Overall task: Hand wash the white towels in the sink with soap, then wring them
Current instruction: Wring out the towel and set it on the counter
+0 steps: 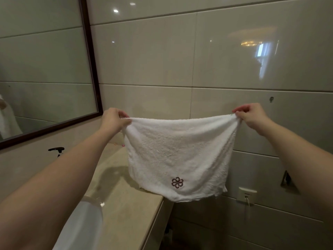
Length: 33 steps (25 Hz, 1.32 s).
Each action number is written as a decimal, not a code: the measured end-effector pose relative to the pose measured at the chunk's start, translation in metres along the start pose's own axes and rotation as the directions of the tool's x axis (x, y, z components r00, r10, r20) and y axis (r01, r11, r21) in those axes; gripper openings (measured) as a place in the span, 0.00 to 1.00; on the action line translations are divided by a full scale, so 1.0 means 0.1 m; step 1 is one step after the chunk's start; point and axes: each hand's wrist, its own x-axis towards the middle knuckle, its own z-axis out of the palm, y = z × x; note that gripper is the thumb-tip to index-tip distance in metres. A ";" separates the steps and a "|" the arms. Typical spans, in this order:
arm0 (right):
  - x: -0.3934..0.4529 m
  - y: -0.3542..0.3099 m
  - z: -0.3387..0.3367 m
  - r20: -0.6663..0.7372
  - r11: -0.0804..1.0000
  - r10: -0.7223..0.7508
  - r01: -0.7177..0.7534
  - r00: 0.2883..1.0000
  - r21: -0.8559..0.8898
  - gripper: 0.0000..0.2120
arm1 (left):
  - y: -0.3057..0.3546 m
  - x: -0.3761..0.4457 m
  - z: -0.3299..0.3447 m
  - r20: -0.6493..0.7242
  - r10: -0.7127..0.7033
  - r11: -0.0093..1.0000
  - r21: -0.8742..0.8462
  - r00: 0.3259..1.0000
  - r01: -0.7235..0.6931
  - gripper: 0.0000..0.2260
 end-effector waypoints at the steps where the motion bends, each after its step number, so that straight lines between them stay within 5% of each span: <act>1: 0.02 0.00 -0.02 0.006 0.996 -0.024 0.025 1.000 -0.087 0.08 | 0.00 0.01 0.01 -0.020 -0.008 1.000 0.010 1.000 0.008 0.09; 8: 0.08 0.02 -0.14 -0.011 0.966 -0.019 0.016 1.000 -0.256 0.09 | -0.06 0.13 0.06 0.069 -0.065 0.977 -0.196 0.995 0.078 0.15; 14: 0.14 -0.02 -0.05 -0.026 0.994 0.099 -0.097 0.995 0.052 0.07 | -0.06 0.17 0.19 0.112 -0.174 0.836 -0.508 0.978 0.207 0.07; 18: 0.29 -0.15 0.06 -0.034 0.967 0.254 -0.254 0.967 0.010 0.09 | 0.12 0.19 0.33 0.120 -0.255 0.801 -0.530 0.959 0.279 0.07; 22: 0.21 -0.52 0.19 -0.090 0.935 0.355 -0.356 0.931 0.011 0.09 | 0.47 0.16 0.51 0.212 -0.320 0.664 -0.645 0.923 0.378 0.06; 25: 0.08 -0.83 0.34 -0.011 0.928 0.364 -0.361 0.931 0.091 0.08 | 0.84 0.02 0.59 0.335 -0.253 0.585 -0.694 0.907 0.420 0.08; 29: -0.18 -1.23 0.56 0.143 0.899 0.236 -0.272 0.961 0.343 0.05 | 1.32 -0.19 0.64 0.364 -0.170 0.592 -0.705 0.916 0.390 0.12; 33: -0.49 -1.55 0.64 0.220 0.905 0.120 -0.197 0.968 0.376 0.11 | 1.53 -0.38 0.62 0.431 -0.044 0.599 -0.710 0.901 0.369 0.07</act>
